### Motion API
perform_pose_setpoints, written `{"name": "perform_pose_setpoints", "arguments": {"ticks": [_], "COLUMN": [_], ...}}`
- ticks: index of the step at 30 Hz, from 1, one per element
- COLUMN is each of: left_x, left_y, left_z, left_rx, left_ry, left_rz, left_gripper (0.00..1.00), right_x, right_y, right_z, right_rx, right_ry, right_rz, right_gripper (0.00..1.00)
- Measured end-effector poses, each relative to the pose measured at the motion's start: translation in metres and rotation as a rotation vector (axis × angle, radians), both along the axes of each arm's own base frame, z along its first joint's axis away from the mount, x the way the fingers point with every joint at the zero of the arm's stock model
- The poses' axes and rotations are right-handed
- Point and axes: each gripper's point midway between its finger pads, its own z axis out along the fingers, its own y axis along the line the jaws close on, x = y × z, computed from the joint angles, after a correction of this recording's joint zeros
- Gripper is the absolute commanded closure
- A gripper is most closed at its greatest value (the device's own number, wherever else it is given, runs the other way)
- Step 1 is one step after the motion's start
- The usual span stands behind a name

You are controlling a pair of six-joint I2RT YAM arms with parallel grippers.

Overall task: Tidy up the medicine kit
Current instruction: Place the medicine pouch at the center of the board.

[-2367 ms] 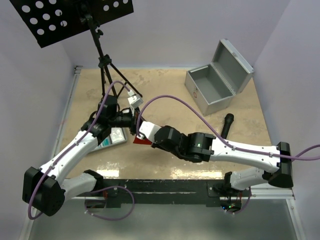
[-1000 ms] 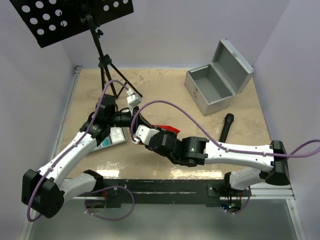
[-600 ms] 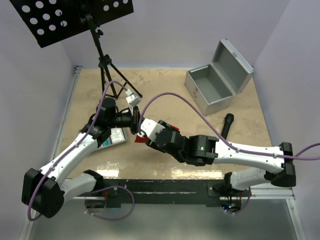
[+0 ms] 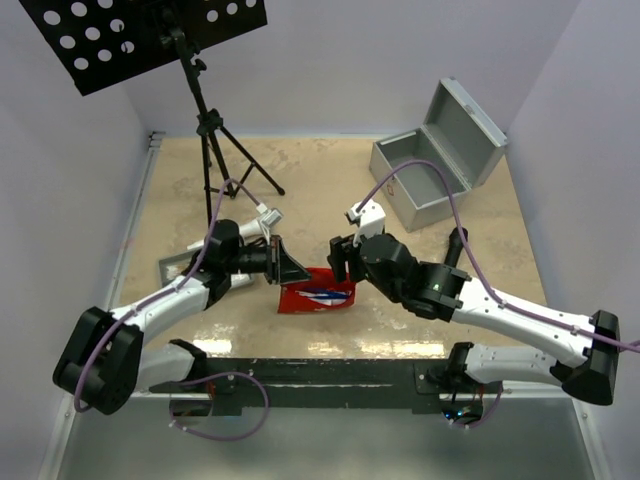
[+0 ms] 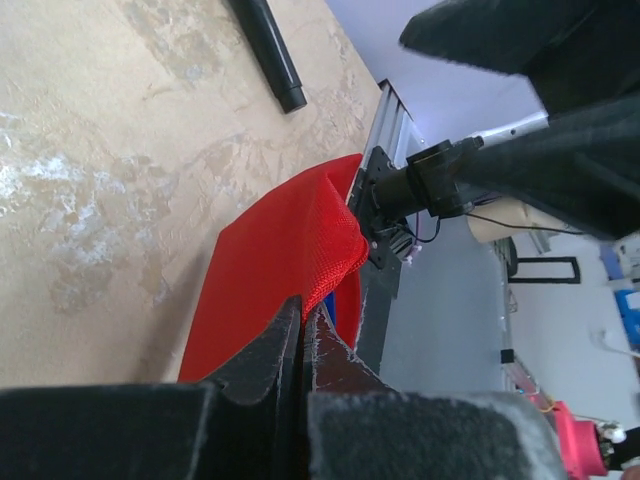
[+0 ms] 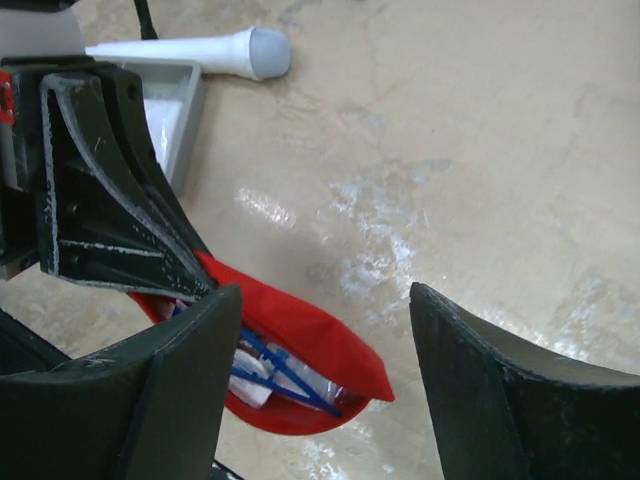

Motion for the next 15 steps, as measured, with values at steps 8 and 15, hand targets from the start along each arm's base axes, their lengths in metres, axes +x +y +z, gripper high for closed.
{"name": "perform_pose_setpoints", "arguments": {"ticks": [8, 15], "left_x": [0.012, 0.030], "left_y": [-0.003, -0.003], "left_z": [-0.034, -0.063], "left_rx": [0.054, 0.125], "left_ry": [0.100, 0.149], "left_rz": [0.034, 0.097], "left_gripper": [1.00, 0.85], "right_x": [-0.009, -0.010], "right_y": [0.003, 0.014], "right_z": [-0.026, -0.032], "right_rx": [0.084, 0.122], "right_ry": [0.079, 0.104], "right_rz": [0.007, 0.025], "right_gripper": [0.23, 0.24]}}
